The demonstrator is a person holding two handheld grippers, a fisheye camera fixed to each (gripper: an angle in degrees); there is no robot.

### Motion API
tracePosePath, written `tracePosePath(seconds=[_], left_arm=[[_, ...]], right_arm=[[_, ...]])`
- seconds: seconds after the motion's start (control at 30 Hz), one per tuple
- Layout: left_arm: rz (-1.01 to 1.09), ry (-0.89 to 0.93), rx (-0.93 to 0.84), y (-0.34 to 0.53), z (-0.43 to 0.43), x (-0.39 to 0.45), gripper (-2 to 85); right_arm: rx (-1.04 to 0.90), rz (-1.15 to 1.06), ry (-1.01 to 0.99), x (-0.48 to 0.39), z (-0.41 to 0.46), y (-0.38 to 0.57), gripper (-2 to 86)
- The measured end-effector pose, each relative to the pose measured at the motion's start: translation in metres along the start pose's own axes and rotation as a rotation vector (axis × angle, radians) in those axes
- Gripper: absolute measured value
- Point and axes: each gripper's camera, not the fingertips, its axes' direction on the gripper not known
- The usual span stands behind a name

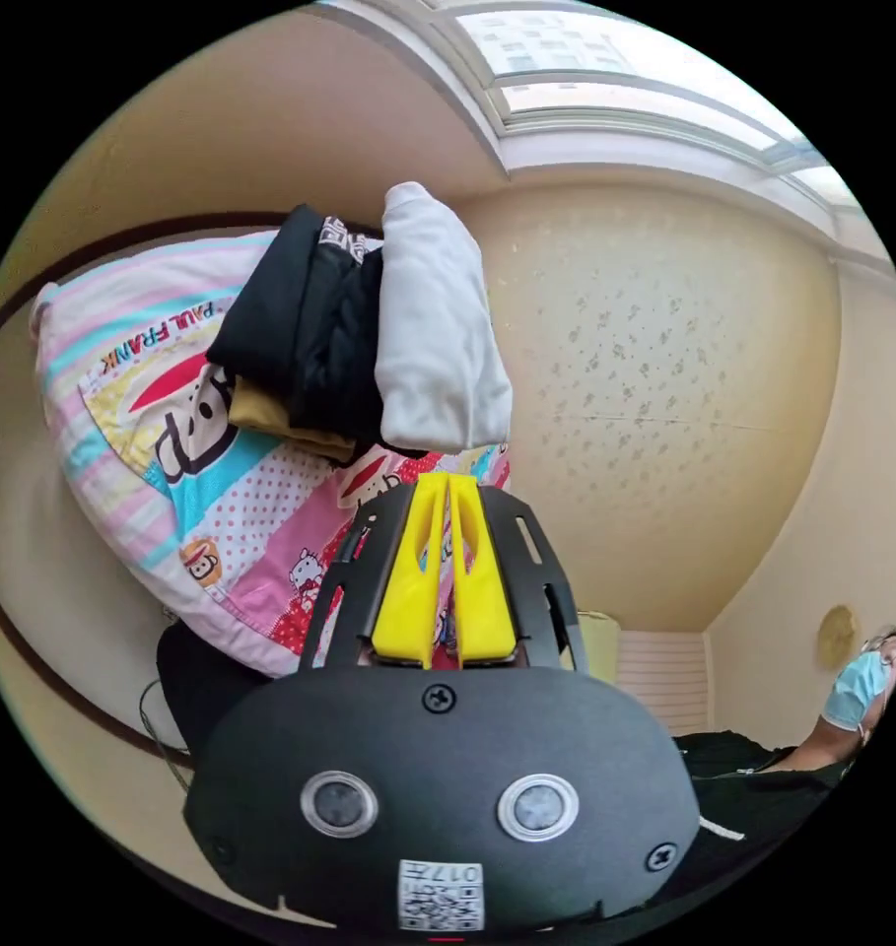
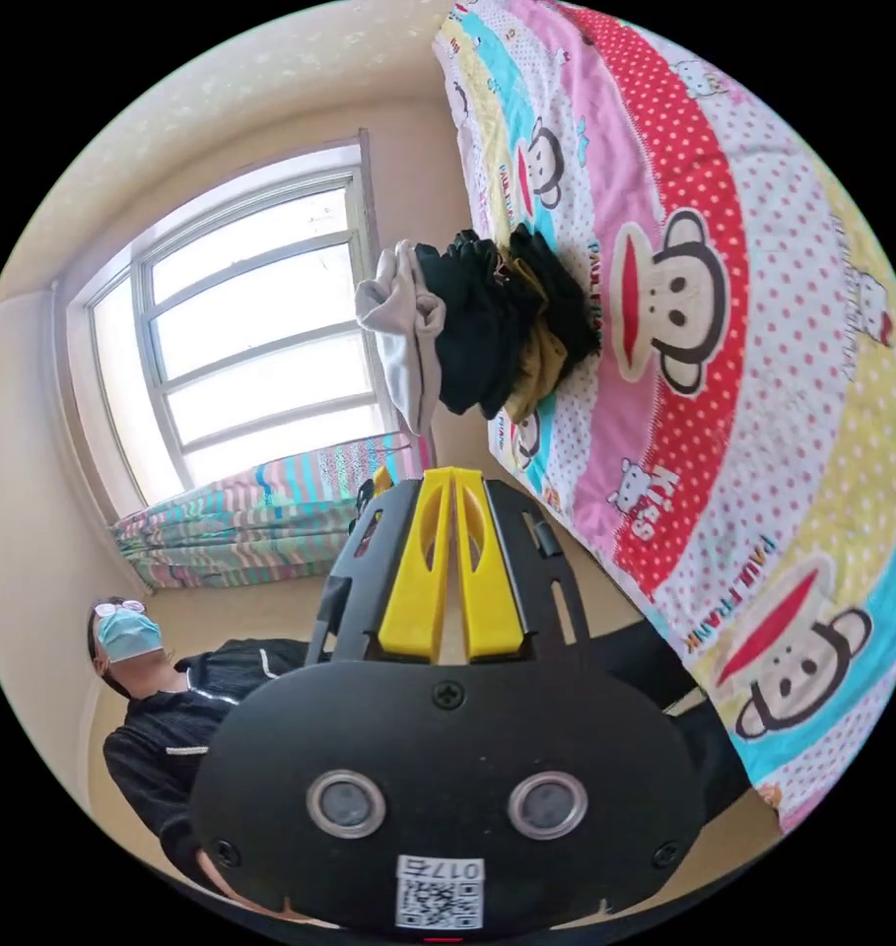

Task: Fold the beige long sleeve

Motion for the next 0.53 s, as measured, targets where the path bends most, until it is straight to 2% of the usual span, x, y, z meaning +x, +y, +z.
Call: tracePosePath(seconds=[0.13,0.23,0.3,0.4,0.53], left_arm=[[0.202,-0.079,-0.103,0.042,0.072,0.036,-0.9],[0.366,-0.071,-0.205,0.076,0.149,0.071,-0.9],[0.497,-0.06,-0.244,0.102,0.199,0.099,-0.9],[0.765,-0.035,-0.358,0.164,0.283,0.15,-0.9],[1.12,0.006,-0.502,0.29,0.373,0.197,-0.7]], right_arm=[[0.281,-0.09,0.094,-0.051,-0.098,0.098,0.5],[0.484,-0.21,0.36,-0.121,-0.153,0.199,0.5],[0.628,-0.295,0.617,-0.175,-0.169,0.287,0.5],[0.784,-0.339,0.91,-0.214,-0.169,0.387,0.5],[0.928,-0.324,1.221,-0.23,-0.154,0.48,0.6]])
